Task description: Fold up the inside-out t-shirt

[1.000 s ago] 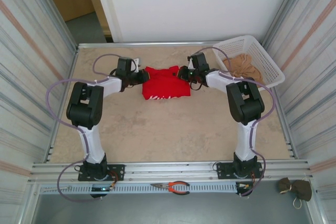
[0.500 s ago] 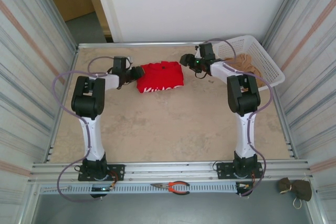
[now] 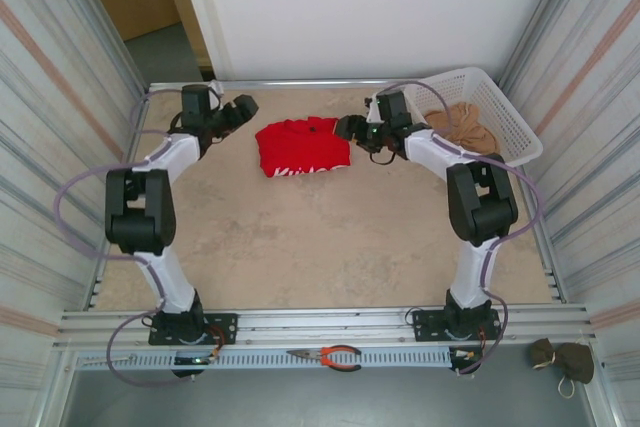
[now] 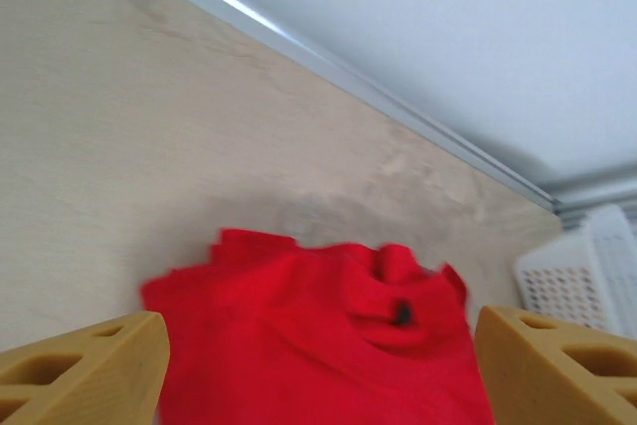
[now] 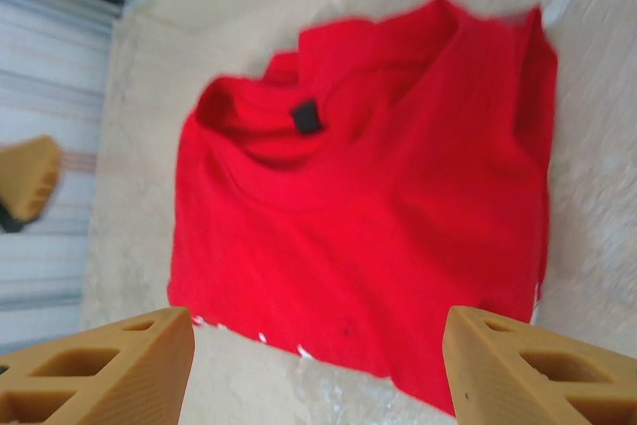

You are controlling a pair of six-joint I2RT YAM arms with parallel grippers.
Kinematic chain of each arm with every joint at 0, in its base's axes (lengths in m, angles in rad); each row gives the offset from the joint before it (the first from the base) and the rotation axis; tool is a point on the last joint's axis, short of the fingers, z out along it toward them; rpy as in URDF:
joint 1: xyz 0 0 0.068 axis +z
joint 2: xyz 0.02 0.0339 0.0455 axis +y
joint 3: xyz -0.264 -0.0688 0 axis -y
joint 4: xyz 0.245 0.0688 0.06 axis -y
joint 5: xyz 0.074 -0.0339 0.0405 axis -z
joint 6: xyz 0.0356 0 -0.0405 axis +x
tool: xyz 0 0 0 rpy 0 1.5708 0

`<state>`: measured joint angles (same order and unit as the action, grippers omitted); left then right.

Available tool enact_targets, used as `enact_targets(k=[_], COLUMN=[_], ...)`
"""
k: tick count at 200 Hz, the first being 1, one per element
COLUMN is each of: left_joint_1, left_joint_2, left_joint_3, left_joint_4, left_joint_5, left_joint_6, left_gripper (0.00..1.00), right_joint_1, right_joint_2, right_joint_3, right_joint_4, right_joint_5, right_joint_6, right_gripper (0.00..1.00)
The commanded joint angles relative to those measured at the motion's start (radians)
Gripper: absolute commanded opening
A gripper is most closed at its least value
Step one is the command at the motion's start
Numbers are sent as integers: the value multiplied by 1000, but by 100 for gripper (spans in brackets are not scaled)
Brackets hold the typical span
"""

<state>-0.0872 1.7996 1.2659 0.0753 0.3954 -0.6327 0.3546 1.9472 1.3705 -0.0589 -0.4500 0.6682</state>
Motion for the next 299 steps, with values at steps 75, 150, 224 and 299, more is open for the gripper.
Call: enact_targets(k=[75, 150, 224, 299], left_joint_1=[-147, -135, -188, -134], left_joint_2=[-61, 33, -328, -676], left_joint_3=[-337, -288, -688, -532], left_joint_4=[20, 142, 14, -378], left_joint_5=[-64, 41, 41, -133], left_joint_6=[-39, -33, -199, 58], left_gripper=[71, 0, 0, 77], right_joint_1=[24, 8, 131, -1], right_joint_2=[155, 135, -183, -483], right_joint_3=[30, 1, -439, -362], right_joint_4=[-68, -62, -93, -427], right_joint_5=[-5, -63, -7, 120], right_joint_6=[-9, 30, 80, -104], right_gripper=[63, 0, 1, 64])
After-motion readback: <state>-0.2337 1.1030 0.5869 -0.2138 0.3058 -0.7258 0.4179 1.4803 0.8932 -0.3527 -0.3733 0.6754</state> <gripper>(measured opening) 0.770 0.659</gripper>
